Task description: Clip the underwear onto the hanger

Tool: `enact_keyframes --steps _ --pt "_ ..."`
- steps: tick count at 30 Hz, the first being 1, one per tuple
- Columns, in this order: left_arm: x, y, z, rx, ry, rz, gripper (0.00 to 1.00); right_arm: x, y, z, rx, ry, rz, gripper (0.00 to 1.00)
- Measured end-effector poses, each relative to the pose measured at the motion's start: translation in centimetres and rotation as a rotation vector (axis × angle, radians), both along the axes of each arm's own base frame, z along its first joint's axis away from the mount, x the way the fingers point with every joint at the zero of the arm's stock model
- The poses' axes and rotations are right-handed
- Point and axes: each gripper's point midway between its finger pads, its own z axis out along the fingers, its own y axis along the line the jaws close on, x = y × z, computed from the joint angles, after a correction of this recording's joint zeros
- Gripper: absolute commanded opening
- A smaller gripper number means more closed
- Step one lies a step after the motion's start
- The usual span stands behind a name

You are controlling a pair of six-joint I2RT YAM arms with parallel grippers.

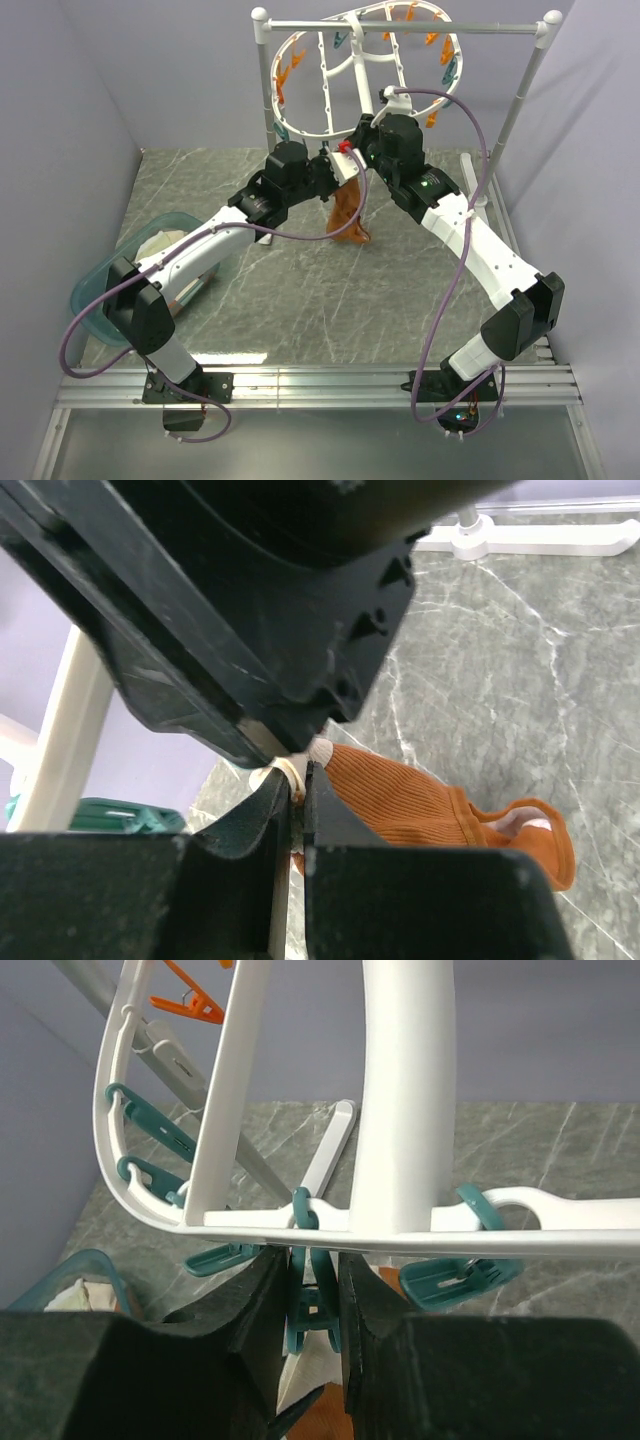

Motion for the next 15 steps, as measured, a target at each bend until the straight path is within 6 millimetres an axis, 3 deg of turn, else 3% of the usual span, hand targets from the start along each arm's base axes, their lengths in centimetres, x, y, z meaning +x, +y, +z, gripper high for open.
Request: enact_keyframes --steps 15 --pt "0.28 0.1 -0.1 0.004 0.0 0.015 0.0 0.03 -0.08 -0.42 -0.012 0.01 -0.003 0.0"
